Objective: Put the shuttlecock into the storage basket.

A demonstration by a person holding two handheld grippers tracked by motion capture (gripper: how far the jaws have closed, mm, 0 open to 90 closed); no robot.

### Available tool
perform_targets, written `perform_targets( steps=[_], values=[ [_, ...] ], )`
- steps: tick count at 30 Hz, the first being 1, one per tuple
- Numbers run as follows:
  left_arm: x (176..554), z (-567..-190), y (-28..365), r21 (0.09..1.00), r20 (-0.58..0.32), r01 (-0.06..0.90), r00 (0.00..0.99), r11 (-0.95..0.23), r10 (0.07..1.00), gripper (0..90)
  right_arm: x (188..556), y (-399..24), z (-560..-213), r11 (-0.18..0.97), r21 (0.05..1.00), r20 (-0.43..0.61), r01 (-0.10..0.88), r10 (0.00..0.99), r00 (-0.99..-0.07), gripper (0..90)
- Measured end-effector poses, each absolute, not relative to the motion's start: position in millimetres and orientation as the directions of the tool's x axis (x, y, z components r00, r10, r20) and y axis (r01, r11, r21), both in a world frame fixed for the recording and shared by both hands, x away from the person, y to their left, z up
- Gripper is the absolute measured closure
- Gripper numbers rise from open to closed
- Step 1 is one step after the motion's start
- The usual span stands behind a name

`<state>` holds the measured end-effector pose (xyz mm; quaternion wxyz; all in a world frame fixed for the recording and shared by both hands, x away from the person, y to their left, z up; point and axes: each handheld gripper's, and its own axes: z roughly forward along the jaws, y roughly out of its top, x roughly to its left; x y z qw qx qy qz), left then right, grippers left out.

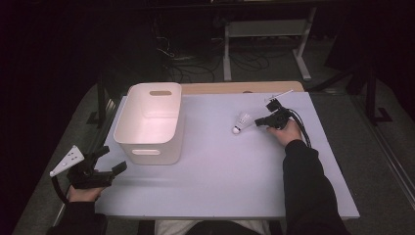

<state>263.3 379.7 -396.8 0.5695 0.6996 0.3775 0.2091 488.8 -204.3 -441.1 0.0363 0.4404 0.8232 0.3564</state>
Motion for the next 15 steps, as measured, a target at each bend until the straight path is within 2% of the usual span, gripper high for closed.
perform_targets(
  steps=[15],
  values=[
    [262, -397, 380, 0.955, -0.139, 0.289, 0.628, -0.064, 0.766, 0.0, 504, -171, -438, 0.355, 0.638, 0.257, 0.684, 0.739, -0.623, 88.9]
  ],
)
